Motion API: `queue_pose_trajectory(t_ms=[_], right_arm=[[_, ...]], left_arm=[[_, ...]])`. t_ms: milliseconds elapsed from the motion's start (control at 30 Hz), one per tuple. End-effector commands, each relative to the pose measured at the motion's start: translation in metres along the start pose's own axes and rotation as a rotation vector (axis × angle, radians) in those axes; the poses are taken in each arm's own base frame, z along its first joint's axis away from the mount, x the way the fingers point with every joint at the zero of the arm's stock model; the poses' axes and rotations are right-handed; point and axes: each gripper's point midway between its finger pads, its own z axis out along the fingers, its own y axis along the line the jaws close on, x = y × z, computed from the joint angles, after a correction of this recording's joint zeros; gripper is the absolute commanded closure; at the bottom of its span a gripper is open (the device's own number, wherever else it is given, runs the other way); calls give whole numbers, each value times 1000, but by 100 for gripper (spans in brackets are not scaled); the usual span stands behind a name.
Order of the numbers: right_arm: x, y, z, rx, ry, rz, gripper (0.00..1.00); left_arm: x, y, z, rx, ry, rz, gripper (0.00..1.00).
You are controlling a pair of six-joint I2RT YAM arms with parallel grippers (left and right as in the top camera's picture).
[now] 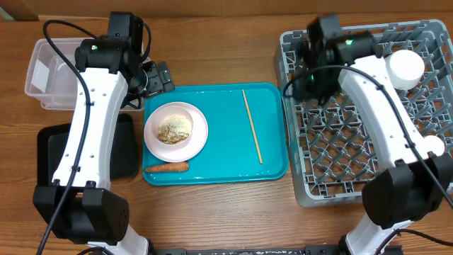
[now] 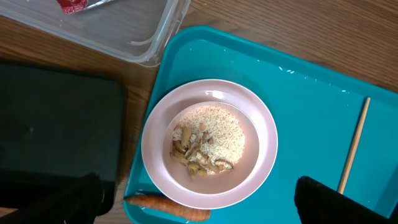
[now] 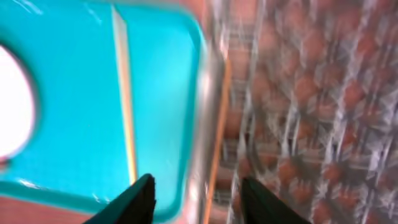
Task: Sort waste into correct bins and load items into the dishwasher
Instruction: 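Grasp one chopstick with the right gripper and drop it in the rack, then grasp the second chopstick with the right gripper and drop it in the rack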
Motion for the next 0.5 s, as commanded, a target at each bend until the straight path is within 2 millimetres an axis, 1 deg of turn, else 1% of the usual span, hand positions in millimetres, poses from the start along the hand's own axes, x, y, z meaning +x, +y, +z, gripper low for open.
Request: queue_pose_trajectory(t_ms=[0,67,167,233,267,300,367,467], right_arm=[[-31,39,-27,-73,-147,-77,46],[-35,56,-23,-87,-166,-115,43],[-25,78,-4,-100,-130,-164,41],[-14,88,14,-102,-84,-188,39],[-7,93,27,-102,-52,-201,38],[-2,96,37,-101,-29,-209,37],[11,99,59,-95,26,-207,37],[29,98,91,-83,99,-185,37]], left_arm=[[-5,0,-8,3,-28,-14,0],[-5,0,-8,3,-28,-14,0],[-5,0,-8,3,-28,-14,0],[-5,0,-8,3,-28,-15,0],[-5,0,-8,3,-28,-14,0],[-5,0,-8,3,-28,-14,0],[-5,0,-8,3,-28,-14,0],[-5,0,-8,3,-28,-14,0]])
